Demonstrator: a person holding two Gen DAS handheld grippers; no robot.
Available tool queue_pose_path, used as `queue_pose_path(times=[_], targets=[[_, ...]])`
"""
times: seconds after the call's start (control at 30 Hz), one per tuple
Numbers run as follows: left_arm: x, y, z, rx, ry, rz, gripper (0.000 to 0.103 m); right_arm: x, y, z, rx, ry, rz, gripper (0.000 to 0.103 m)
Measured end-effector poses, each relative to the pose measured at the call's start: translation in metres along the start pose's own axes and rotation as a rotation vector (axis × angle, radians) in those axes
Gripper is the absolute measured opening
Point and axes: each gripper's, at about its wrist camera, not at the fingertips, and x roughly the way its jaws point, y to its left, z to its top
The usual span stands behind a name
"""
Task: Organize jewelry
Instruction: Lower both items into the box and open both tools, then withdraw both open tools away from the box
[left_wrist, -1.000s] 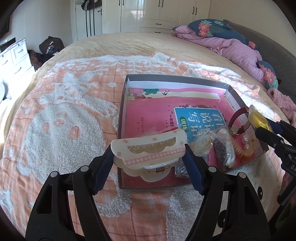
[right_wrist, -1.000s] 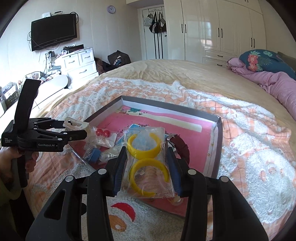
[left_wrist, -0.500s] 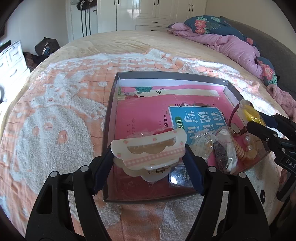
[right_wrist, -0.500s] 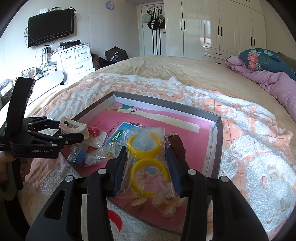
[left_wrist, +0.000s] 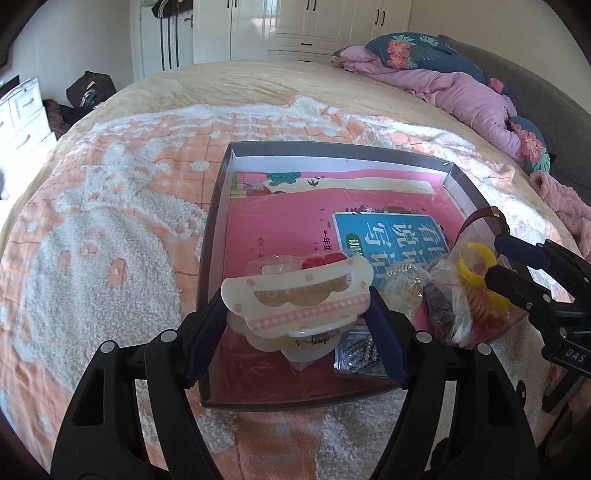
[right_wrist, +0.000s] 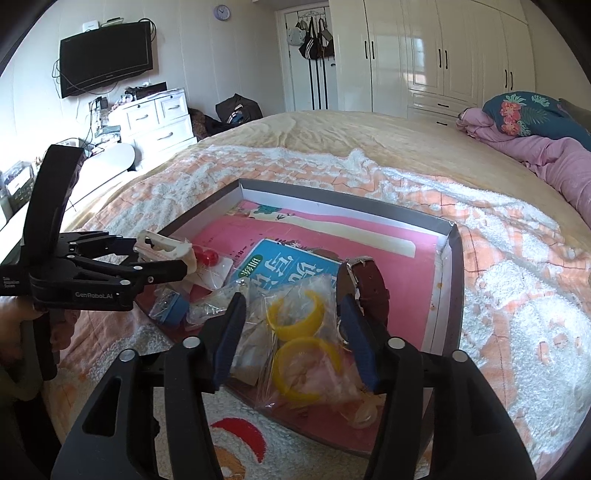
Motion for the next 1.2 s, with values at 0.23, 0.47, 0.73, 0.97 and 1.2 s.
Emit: queue_pose_path(times=[0.23,0.47,0.73,0.97,1.2], targets=[[-0.01,-0.004,0.001,0.007,-0.017,-0.007,0.065,-0.032,0.005,-0.006,0.01,-0.069,-0.018,0.081],[-0.043,-0.008,0.004,0.008,-0.082,-0.022,0.082,-0.07,0.006,-0.01,0.067,-0.136,-0.036,0.098],[-0.094,-0.012,-0.009,0.013,-0.154,-0.035,0.094,-0.104,0.018,-0.012,0.084,-0.162,-0.06,0.099],[-0.126,-0.015,-0.036,0.007,-0.16,-0.027,0.094,-0.137,0.039,-0.021,0.095,-0.183,-0.066,0.099],[-0.142,-0.016,-0.072,-0.028,-0.132,-0.034,0.094,-0.153,0.059,-0.047,0.108,-0.147,-0.092,0.099]])
